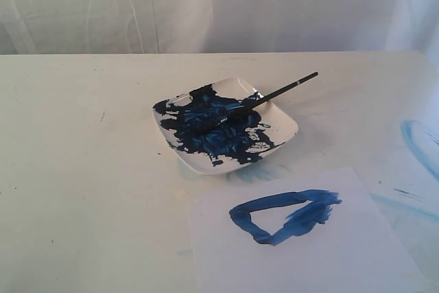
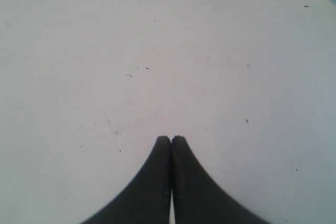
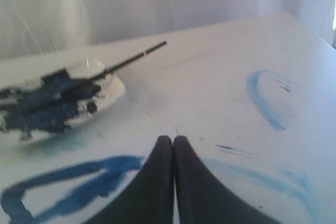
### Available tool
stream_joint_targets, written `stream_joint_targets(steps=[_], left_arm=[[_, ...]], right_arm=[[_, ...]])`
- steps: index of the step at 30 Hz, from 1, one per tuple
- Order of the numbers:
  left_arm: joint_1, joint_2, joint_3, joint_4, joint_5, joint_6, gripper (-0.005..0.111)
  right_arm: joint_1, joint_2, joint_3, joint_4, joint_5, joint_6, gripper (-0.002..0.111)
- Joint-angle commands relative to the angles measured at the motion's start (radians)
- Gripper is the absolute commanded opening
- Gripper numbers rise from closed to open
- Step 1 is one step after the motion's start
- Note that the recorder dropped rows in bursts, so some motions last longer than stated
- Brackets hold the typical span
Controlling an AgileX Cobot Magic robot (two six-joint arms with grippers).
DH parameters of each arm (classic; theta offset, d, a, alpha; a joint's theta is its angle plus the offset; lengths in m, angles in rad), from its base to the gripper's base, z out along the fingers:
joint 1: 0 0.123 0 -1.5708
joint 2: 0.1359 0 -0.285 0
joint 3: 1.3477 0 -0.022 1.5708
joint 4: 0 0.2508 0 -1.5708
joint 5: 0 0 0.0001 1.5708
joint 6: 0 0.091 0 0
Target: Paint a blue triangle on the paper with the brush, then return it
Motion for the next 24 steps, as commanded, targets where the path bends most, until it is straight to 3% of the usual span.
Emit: stream_joint_targets(steps=[1,7,15,24], left_arm=[[0.005,-0.005,0.003,-0.007,0.009,-0.009,0.000],[0.005,-0.005,0.003,-0.007,0.009,-0.009,0.000],[0.005,-0.005,0.003,-0.007,0.009,-0.009,0.000],[0.005,-0.005,0.003,-0.007,0.009,-0.009,0.000]], right_arm=[[0.000,-0.005,0.004,0.009,0.056,-0.192,0.000],[-0.010,-0.005,0.004,0.007,0.056,-0.205,0.000],[-0.131,-0.005,0.004,0.009,0.056,-0.103,0.000],[-0.119,-0.005,0.004,0.005,0.049,-0.103,0.000]])
